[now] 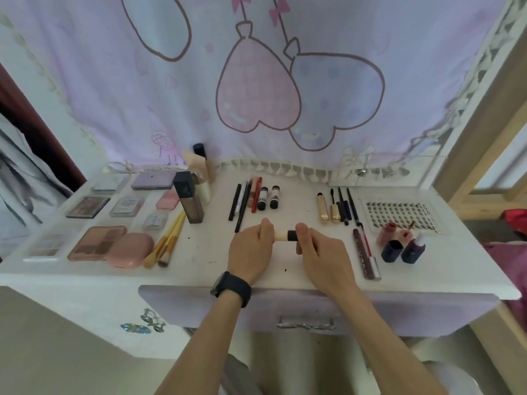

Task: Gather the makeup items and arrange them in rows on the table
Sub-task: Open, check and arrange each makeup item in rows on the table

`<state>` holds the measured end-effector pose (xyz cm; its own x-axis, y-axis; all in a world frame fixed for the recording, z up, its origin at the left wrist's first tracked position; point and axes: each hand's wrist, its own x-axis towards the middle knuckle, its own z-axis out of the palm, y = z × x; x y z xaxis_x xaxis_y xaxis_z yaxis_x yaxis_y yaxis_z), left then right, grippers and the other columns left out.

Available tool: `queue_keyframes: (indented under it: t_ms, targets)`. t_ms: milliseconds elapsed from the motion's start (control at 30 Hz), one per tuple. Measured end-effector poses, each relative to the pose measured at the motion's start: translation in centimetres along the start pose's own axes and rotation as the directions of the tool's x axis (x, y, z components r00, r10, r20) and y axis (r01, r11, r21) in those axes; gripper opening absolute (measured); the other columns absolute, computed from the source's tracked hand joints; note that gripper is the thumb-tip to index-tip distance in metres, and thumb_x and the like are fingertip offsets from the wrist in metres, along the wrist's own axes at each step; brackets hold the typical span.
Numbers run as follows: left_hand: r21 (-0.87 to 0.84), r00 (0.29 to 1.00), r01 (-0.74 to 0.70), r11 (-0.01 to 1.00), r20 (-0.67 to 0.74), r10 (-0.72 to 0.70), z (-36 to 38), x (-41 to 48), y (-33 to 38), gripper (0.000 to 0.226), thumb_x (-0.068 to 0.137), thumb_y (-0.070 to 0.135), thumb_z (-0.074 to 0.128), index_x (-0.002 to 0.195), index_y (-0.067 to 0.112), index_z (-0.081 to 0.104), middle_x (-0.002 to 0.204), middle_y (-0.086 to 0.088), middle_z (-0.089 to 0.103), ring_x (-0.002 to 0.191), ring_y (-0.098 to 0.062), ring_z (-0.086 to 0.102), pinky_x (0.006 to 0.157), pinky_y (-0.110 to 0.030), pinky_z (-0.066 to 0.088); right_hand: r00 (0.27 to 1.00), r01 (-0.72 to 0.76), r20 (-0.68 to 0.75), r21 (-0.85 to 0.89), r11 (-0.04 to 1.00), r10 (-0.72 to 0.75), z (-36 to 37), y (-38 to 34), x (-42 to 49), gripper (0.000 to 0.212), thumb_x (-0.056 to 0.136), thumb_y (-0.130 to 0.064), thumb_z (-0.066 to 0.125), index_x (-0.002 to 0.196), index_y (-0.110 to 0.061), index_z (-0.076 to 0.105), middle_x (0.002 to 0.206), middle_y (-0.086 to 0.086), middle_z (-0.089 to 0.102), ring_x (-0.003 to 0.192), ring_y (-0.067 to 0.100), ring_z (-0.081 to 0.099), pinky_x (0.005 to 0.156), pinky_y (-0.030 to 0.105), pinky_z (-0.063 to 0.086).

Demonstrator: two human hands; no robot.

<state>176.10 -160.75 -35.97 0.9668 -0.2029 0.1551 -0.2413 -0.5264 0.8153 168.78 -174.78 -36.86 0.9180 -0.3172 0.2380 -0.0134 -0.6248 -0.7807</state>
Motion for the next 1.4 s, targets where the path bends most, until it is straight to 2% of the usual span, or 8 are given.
queue_keyframes:
  t_ms: [233,400,567,667,767,867,1033,1400]
  targets:
    - [0.048,1.0,-0.008,0.999,-0.005,0.008,0.04,-0.09,0.18,0.052,0.104,0.032,0.039,0.053,0.022,0.033,0.043,0.007,0.031,0.042,-0.01,0.028,0.049,-0.028,0.022,0.999,0.034,0.009,0.07,0.997,-0.035,-0.41,0.25,0.08,0.023,0.089,-0.06,0.039,0.093,-0.043,0.055,0.083,-0.028,0.061,0.058,0.006,0.053,0.052,0.017,0.036]
    - [0.031,1.0,-0.023,0.999,-0.013,0.023,0.07,-0.27,0.05,0.052,0.104,0.033,0.039,0.053,0.023,0.034,0.042,0.008,0.031,0.042,-0.009,0.031,0.049,-0.026,0.022,1.0,-0.026,-0.012,0.057,0.998,0.027,-0.17,0.21,0.15,0.065,0.091,-0.082,0.02,0.075,-0.035,0.061,0.068,-0.014,0.065,0.054,0.007,0.056,0.052,0.023,0.04]
    - [0.052,0.999,-0.025,0.998,-0.022,0.026,0.21,-0.2,-0.08,0.052,0.104,0.033,0.039,0.052,0.024,0.034,0.042,0.009,0.032,0.042,-0.008,0.032,0.045,-0.02,0.022,0.999,0.043,-0.024,0.1,0.994,-0.04,-0.12,0.56,0.09,0.023,0.089,-0.057,0.041,0.093,-0.041,0.058,0.079,-0.025,0.062,0.055,0.008,0.052,0.052,0.018,0.039]
    - [0.033,0.999,-0.03,0.999,-0.029,0.031,0.24,-0.17,-0.07,0.053,0.104,0.033,0.039,0.051,0.025,0.034,0.039,0.012,0.037,0.042,-0.006,0.036,0.045,-0.016,0.031,0.999,0.038,-0.042,0.135,0.99,-0.033,-0.41,0.35,0.16,0.03,0.085,-0.058,0.047,0.108,-0.043,0.058,0.098,-0.029,0.063,0.059,0.008,0.055,0.057,0.015,0.04]
    - [0.027,0.998,-0.04,0.999,-0.038,0.041,0.27,-0.22,-0.2,0.054,0.104,0.032,0.039,0.051,0.024,0.034,0.039,0.014,0.038,0.042,-0.005,0.037,0.047,-0.013,0.033,0.999,-0.041,0.023,0.097,0.994,0.038,-0.3,0.16,0.31,0.042,0.091,-0.072,0.036,0.098,-0.04,0.061,0.081,-0.021,0.07,0.058,0.003,0.059,0.056,0.022,0.042]
    - [0.035,0.998,-0.046,0.998,-0.035,0.047,0.38,-0.19,-0.27,0.054,0.104,0.032,0.04,0.051,0.024,0.034,0.039,0.013,0.037,0.042,-0.006,0.037,0.049,-0.015,0.034,0.999,-0.031,0.022,0.069,0.997,0.029,-0.07,0.36,0.23,0.033,0.098,-0.06,0.038,0.094,-0.038,0.062,0.072,-0.009,0.068,0.058,0.012,0.058,0.056,0.036,0.049]
    - [0.021,0.997,-0.051,0.998,-0.055,0.052,0.36,-0.16,-0.24,0.055,0.104,0.032,0.039,0.05,0.025,0.034,0.04,0.014,0.039,0.043,-0.005,0.038,0.047,-0.015,0.034,0.999,0.044,-0.008,0.196,0.98,-0.044,-0.59,0.76,0.18,0.02,0.096,-0.031,0.054,0.113,-0.042,0.058,0.106,-0.021,0.065,0.062,0.012,0.054,0.063,0.027,0.049]
    - [-0.105,0.991,0.054,0.993,-0.118,-0.066,0.07,-0.13,0.1,0.053,0.104,0.038,0.039,0.059,0.013,0.05,0.052,0.004,0.043,0.048,-0.008,0.033,0.046,-0.022,0.025,0.989,0.124,-0.098,0.111,0.986,-0.113,-0.01,0.98,0.13,0.019,0.103,-0.021,0.051,0.119,-0.031,0.055,0.104,-0.017,0.057,0.078,0.006,0.056,0.068,0.014,0.041]
